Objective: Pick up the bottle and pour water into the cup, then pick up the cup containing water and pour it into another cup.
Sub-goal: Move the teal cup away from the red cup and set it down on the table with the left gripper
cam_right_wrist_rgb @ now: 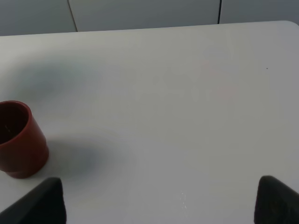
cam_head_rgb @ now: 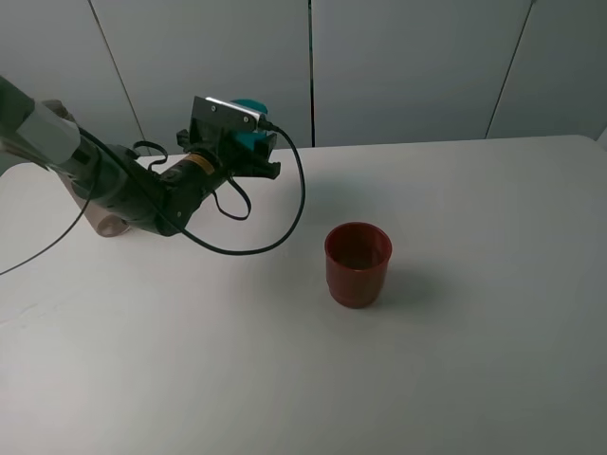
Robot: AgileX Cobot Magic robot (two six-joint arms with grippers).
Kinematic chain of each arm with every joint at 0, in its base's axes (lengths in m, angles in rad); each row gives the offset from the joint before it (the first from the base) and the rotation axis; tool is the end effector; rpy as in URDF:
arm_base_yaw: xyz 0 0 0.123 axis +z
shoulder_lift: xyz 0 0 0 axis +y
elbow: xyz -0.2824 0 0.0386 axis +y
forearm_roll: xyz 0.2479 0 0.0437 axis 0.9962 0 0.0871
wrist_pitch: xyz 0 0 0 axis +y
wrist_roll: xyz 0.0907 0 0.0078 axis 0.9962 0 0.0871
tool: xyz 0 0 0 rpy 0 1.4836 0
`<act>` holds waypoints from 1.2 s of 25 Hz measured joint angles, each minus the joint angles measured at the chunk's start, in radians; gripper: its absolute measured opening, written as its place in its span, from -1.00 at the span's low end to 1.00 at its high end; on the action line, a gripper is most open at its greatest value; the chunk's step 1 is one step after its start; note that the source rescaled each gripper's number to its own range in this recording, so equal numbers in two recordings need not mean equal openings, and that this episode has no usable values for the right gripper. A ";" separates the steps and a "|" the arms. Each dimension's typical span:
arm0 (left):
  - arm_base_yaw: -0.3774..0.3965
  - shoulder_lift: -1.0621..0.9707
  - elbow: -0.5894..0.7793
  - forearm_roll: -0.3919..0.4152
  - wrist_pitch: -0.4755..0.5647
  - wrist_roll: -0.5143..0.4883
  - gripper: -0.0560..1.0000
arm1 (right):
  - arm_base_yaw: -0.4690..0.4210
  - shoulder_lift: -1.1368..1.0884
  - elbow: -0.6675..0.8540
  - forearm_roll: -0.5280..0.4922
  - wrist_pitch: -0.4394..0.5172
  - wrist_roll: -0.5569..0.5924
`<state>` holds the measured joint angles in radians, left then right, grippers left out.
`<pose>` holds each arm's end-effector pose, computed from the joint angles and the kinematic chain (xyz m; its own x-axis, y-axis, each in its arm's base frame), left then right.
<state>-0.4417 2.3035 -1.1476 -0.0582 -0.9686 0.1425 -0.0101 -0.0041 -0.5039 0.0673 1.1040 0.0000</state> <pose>0.4068 -0.1876 0.0886 -0.0486 0.1437 -0.9884 0.3915 0.9131 0.1135 -0.0078 0.0056 0.2749 -0.4874 0.0352 -0.8725 -0.0276 0.9981 0.0557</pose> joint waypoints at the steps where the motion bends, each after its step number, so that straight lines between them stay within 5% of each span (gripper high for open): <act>1: 0.002 0.018 -0.016 0.002 -0.002 0.000 -0.79 | 0.000 0.000 0.000 0.000 0.000 0.000; 22: 0.002 0.203 -0.132 0.034 -0.014 -0.007 -0.79 | 0.000 0.000 0.000 0.000 0.000 0.000; 23: 0.002 0.204 -0.132 0.037 -0.019 -0.007 -0.62 | 0.000 0.000 0.000 0.000 0.000 0.000; 24: 0.002 0.204 -0.132 0.042 -0.021 -0.007 0.15 | 0.000 0.000 0.000 0.000 0.000 0.000; 25: 0.002 0.204 -0.132 0.045 -0.024 -0.014 0.59 | 0.000 0.000 0.000 0.000 0.000 0.000; 27: 0.002 0.204 -0.132 0.066 -0.026 -0.040 0.85 | 0.000 0.000 0.000 0.000 0.000 0.000; 30: 0.002 0.204 -0.132 0.075 -0.028 -0.056 0.91 | 0.000 0.000 0.000 0.000 0.000 0.000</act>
<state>-0.4400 2.5076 -1.2795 0.0166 -0.9964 0.0867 -0.0101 -0.0041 -0.5039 0.0673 1.1040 0.0000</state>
